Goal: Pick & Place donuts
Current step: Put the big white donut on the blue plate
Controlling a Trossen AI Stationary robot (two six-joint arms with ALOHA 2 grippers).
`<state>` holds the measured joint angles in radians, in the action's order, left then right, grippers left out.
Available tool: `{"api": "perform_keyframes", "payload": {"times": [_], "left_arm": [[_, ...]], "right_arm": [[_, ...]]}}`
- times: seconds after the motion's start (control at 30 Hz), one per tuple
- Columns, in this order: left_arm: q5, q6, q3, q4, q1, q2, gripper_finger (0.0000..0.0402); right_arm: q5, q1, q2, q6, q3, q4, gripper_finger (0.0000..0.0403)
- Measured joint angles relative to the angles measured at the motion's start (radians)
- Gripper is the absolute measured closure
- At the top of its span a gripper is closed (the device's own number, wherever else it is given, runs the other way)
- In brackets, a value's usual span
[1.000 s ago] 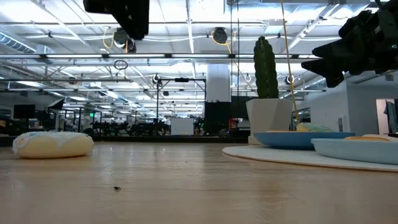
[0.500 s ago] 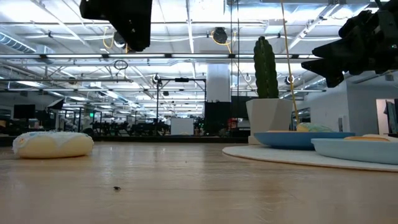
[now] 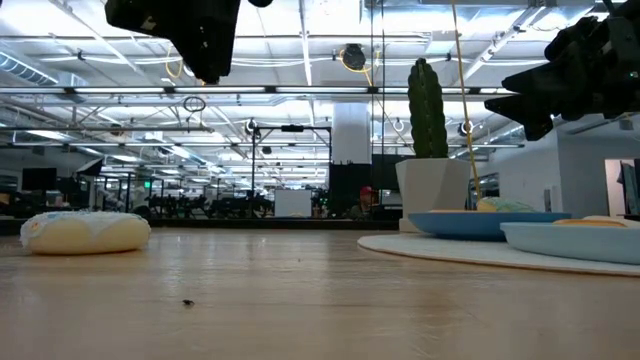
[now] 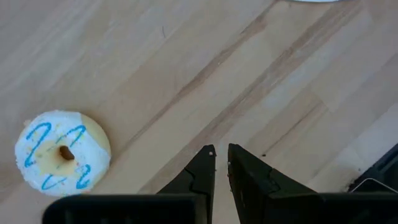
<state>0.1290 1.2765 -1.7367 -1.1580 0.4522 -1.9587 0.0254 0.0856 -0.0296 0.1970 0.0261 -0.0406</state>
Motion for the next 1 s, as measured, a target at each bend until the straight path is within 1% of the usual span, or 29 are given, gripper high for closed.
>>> {"api": "perform_keyframes", "payload": {"times": [0.13, 0.3, 0.47, 0.53, 0.67, 0.73, 0.87, 0.93, 1.0], "left_arm": [[0.003, -0.025, 0.000, 0.000, 0.000, 0.000, 0.0355], [0.036, -0.017, 0.000, 0.000, 0.003, 0.000, 0.0354], [0.138, -0.055, 0.000, -0.007, 0.024, -0.020, 0.0353], [0.145, -0.061, 0.001, -0.027, 0.034, -0.045, 0.0344], [0.101, 0.036, 0.001, -0.073, 0.035, -0.095, 0.0299], [0.047, 0.068, 0.002, -0.087, 0.030, -0.115, 0.0269], [-0.039, 0.026, 0.002, -0.066, 0.031, -0.130, 0.0211], [-0.055, 0.018, 0.002, -0.067, 0.036, -0.130, 0.0189], [-0.050, 0.018, 0.002, -0.069, 0.044, -0.130, 0.0173]], "right_arm": [[0.000, 0.000, 0.000, 0.000, 0.000, 0.000, 0.0190], [0.000, 0.000, 0.000, 0.000, 0.000, 0.000, 0.0190], [0.000, 0.000, 0.000, 0.000, 0.000, 0.000, 0.0190], [0.000, 0.000, 0.000, 0.000, 0.000, 0.000, 0.0190], [0.000, 0.000, 0.000, 0.000, 0.000, 0.000, 0.0190], [0.000, 0.000, 0.000, 0.000, 0.000, 0.000, 0.0190], [0.000, 0.000, 0.000, 0.000, 0.000, 0.000, 0.0190], [0.000, 0.000, 0.000, 0.000, 0.000, 0.000, 0.0190], [0.000, 0.000, 0.000, 0.000, 0.000, 0.000, 0.0190]]}}
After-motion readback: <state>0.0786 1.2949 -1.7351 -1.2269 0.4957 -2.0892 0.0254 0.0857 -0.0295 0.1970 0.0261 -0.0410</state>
